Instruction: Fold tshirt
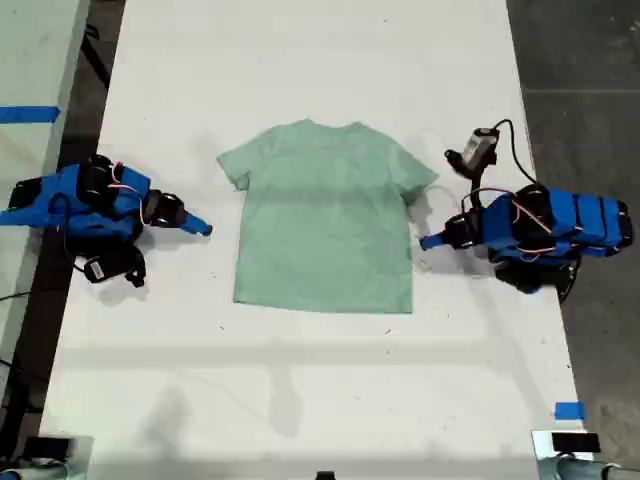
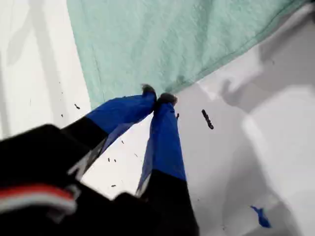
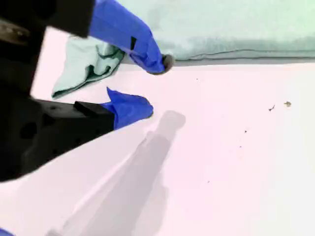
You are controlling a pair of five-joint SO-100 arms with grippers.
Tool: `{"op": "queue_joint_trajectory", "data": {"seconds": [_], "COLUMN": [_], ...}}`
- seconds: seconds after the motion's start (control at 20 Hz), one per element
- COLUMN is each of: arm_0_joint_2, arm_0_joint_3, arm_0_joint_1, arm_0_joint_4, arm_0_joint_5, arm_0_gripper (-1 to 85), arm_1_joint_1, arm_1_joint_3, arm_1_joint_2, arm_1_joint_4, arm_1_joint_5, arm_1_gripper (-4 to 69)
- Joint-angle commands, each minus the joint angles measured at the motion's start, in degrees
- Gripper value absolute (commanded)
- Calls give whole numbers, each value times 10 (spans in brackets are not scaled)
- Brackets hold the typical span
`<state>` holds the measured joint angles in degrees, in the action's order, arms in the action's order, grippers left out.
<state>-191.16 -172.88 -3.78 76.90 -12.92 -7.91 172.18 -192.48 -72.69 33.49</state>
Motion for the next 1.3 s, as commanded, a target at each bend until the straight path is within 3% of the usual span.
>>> {"op": "queue_joint_trajectory", "data": {"seconds": [0.0, 0.35, 0.65, 1.25], "arm_0_joint_2": [223, 209, 452, 626], "arm_0_joint_3": [116, 128, 317, 546], "arm_0_joint_1": [14, 21, 84, 245], "arm_0_joint_4": [-172, -149, -129, -20], "arm_0_joint_5": [155, 149, 71, -82], "arm_0_gripper": [1, 1, 1, 1], "arm_1_joint_1": [-8, -10, -38, -194], "arm_1_joint_3": [-85, -101, -220, -564], "arm_1_joint_2": [-4, -4, 67, 430], "arm_1_joint_4": [81, 75, 33, -137], "arm_1_joint_5": [-405, -404, -349, -93], "arm_1_gripper": [1, 1, 1, 0]}}
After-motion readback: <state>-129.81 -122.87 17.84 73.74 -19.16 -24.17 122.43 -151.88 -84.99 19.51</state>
